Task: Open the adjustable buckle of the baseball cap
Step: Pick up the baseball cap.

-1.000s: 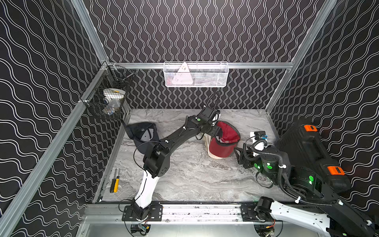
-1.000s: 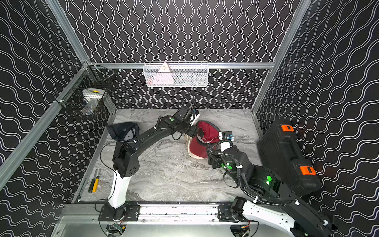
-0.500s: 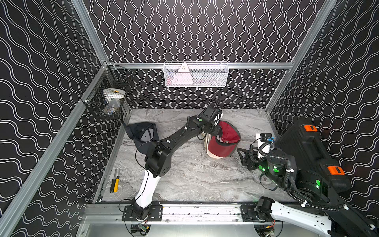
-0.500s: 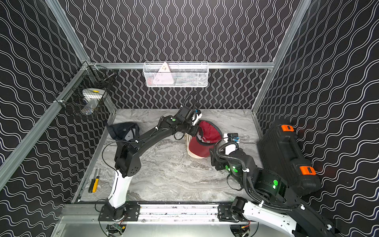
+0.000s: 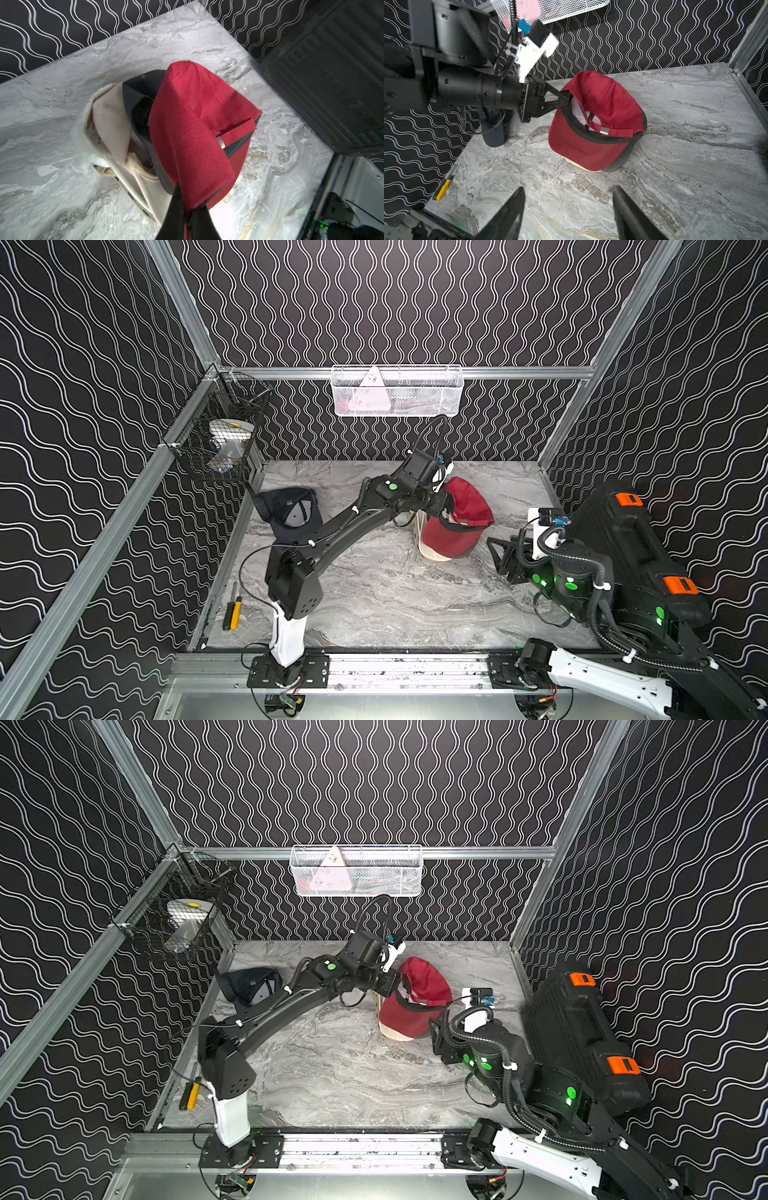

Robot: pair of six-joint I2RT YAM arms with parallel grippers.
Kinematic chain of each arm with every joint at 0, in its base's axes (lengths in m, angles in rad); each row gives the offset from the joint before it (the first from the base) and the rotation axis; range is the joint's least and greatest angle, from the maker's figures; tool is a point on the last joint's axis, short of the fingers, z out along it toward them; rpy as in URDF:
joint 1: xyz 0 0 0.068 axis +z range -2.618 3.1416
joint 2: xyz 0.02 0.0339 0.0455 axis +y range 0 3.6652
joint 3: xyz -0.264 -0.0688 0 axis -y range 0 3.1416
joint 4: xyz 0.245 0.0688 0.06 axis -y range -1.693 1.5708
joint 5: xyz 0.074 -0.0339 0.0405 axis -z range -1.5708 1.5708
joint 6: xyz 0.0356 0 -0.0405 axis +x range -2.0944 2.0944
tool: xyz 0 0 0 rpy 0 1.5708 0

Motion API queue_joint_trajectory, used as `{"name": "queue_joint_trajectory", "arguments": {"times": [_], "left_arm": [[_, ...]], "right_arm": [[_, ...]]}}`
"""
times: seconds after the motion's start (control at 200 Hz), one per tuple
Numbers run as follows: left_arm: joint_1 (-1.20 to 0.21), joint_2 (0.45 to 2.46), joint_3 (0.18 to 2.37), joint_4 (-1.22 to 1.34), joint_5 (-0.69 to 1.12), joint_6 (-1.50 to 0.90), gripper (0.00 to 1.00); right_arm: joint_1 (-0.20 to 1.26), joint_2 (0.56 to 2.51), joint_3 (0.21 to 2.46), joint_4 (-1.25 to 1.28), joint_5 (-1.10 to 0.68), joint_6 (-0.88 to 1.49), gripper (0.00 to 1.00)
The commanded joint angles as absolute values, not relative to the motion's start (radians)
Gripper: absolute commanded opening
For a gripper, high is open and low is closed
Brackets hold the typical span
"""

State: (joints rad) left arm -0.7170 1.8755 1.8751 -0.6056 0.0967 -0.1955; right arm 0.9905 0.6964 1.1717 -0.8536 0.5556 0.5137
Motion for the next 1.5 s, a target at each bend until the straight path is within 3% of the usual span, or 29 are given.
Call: {"name": "queue_joint_trajectory", "arguments": {"times": [0.0, 0.54, 1.496], "left_arm": [[-0.725, 1.787, 1.827, -0.576, 0.063, -0.234, 0.0], [-0.744, 1.358, 1.615, -0.72, -0.028, -0.264, 0.0], [-0.755, 1.255, 1.579, -0.813, -0.038, -0.309, 0.0]], "right_arm": [[0.992, 0.701, 1.189, -0.9, 0.557, 0.56, 0.67], [0.991, 0.694, 1.151, -0.854, 0.512, 0.614, 0.65], [0.99, 0.88, 1.226, -0.69, 0.394, 0.493, 0.67]]}}
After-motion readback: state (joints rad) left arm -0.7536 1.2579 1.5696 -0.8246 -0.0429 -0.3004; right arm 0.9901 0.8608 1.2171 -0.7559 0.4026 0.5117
